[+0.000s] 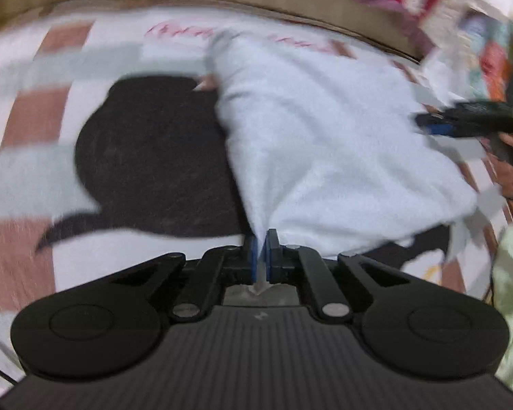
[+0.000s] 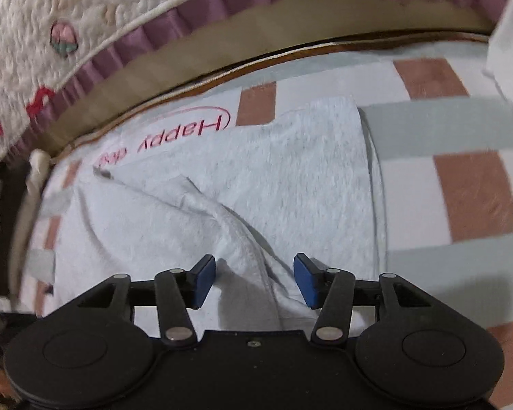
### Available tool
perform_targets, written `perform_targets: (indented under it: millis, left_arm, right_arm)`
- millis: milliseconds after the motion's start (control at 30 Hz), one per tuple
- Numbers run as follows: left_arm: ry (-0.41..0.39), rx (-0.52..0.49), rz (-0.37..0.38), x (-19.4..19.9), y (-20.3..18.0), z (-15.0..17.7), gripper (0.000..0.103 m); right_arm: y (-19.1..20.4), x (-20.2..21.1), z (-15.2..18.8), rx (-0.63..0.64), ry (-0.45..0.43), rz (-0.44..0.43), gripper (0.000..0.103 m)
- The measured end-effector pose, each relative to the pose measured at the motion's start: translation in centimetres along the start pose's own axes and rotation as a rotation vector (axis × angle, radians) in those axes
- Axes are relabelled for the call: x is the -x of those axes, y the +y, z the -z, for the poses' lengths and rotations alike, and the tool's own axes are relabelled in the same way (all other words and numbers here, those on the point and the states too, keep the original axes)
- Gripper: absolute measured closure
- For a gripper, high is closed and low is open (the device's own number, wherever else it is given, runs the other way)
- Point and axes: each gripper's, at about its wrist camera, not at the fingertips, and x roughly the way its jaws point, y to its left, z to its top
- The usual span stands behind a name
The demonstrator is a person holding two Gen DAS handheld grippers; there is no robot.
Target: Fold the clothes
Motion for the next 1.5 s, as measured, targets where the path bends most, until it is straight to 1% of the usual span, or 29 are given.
perform_targets:
  millis: [67, 133, 200, 267, 300, 333, 367, 400, 467, 500, 533, 600, 667, 733, 767, 800, 833, 867, 900, 967, 1000, 1033, 1100, 1167, 1200, 1233, 1333, 1433, 1500]
  left_arm:
    - [-0.005, -0.051, 0.007, 0.6, -0.4, -0.2, 0.100]
    - [0.026, -0.089, 0.013, 0.6, -0.3, -0.6, 0.099]
    - [0.019, -0.093, 0.009, 1.5, 0.2, -1.3, 0.096]
    - [0.003, -0.096, 0.005, 2.5, 0.6, -2.1, 0.086]
    - [-0.035, -0.095, 0.008, 3.1, 0.9, -2.7, 0.078]
    - [-0.075, -0.093, 0.009, 3.7, 1.2, -3.4, 0.076]
    - [-0.119, -0.094, 0.001, 3.9, 1.4, -4.4, 0.072]
    - [-0.150, -0.100, -0.008, 3.7, 1.5, -5.3, 0.068]
    - [-0.202, -0.122, -0.028, 2.5, 1.5, -7.7, 0.062]
    - [-0.214, -0.134, -0.044, 1.6, 1.3, -8.9, 0.060]
    - [-0.222, -0.145, -0.056, 0.6, 1.1, -10.0, 0.059]
    - [-0.220, -0.155, -0.063, -2.1, 0.7, -12.0, 0.043]
    - [-0.212, -0.157, -0.108, -5.2, 0.8, -13.7, 0.035]
    - [-0.179, -0.130, -0.179, -8.3, 1.6, -15.0, 0.035]
    - [-0.150, -0.092, -0.179, -9.3, 2.3, -15.4, 0.035]
    - [-0.126, -0.052, -0.165, -10.0, 3.0, -15.6, 0.043]
    - [-0.118, -0.002, -0.104, -10.2, 3.7, -15.5, 0.053]
    - [-0.117, 0.033, -0.054, -10.2, 4.2, -15.3, 0.065]
    - [-0.140, 0.020, -0.039, -9.7, 4.2, -14.9, 0.081]
    - [-0.180, -0.054, -0.016, -8.7, 3.7, -14.2, 0.085]
    - [-0.202, -0.085, -0.004, -8.2, 3.5, -13.9, 0.086]
    - [-0.232, -0.091, 0.012, -7.6, 3.4, -13.7, 0.087]
    - [-0.292, -0.078, 0.066, -6.2, 3.4, -13.7, 0.087]
    - [-0.357, -0.089, 0.124, -4.4, 3.4, -13.7, 0.088]
    - [-0.387, -0.107, 0.149, -3.6, 3.3, -13.5, 0.088]
    - [-0.414, -0.127, 0.170, -2.9, 3.3, -13.3, 0.088]
    - [-0.447, -0.180, 0.180, -2.2, 3.0, -13.3, 0.088]
    - [-0.422, -0.111, 0.167, -3.4, 4.0, -13.8, 0.086]
    - [-0.404, -0.064, 0.159, -4.2, 4.6, -14.1, 0.086]
  right_arm:
    - [-0.2, -0.5, 0.1, -0.026, -0.028, -0.014, 0.045]
    - [-0.2, -1.1, -0.1, -0.056, -0.054, -0.039, 0.043]
    - [-0.5, -1.8, -0.7, -0.108, -0.093, -0.071, 0.042]
    - [-1.0, -2.4, -1.4, -0.205, -0.139, -0.124, 0.042]
    - [-1.1, -2.8, -1.8, -0.244, -0.150, -0.163, 0.042]
    - [-1.1, -3.1, -2.1, -0.268, -0.155, -0.189, 0.046]
    - [-0.3, -3.5, -2.5, -0.230, -0.140, -0.171, 0.049]
    - [0.8, -4.0, -2.7, -0.154, -0.110, -0.132, 0.057]
    - [3.3, -4.6, -2.8, -0.010, -0.065, -0.074, 0.064]
    - [4.5, -4.7, -2.7, 0.054, -0.047, -0.059, 0.082]
    - [5.4, -4.7, -2.5, 0.102, -0.025, -0.072, 0.088]
    - [7.4, -4.4, -1.8, 0.219, -0.004, -0.082, 0.088]
    - [9.1, -3.7, -0.8, 0.334, -0.002, -0.095, 0.088]
    - [9.5, -3.1, -0.3, 0.359, -0.006, -0.114, 0.088]
    - [9.7, -3.0, -0.2, 0.363, -0.005, -0.125, 0.088]
    - [9.9, -2.9, -0.1, 0.368, -0.001, -0.136, 0.088]
    - [10.1, -2.9, -0.1, 0.372, 0.010, -0.142, 0.088]
    - [10.2, -3.0, -0.3, 0.372, 0.020, -0.145, 0.087]
    - [10.0, -3.1, -0.6, 0.355, 0.026, -0.136, 0.086]
    - [9.2, -3.2, -1.2, 0.320, 0.020, -0.113, 0.080]
    - [8.7, -3.5, -1.7, 0.295, 0.008, -0.093, 0.070]
    - [8.1, -3.8, -2.1, 0.267, -0.005, -0.073, 0.055]
    - [6.7, -5.3, -2.7, 0.170, -0.029, -0.055, 0.042]
    - [5.9, -5.8, -2.9, 0.108, -0.078, -0.084, 0.048]
    - [6.3, -5.6, -2.8, 0.114, -0.081, -0.140, 0.092]
    - [6.8, -5.4, -2.6, 0.134, -0.089, -0.184, 0.096]
    - [9.7, -2.6, -2.1, 0.308, -0.178, -0.172, 0.096]
    - [9.0, 0.9, -3.8, 0.292, -0.311, -0.119, 0.097]
    - [7.7, 1.5, -5.3, 0.264, -0.322, -0.067, 0.097]
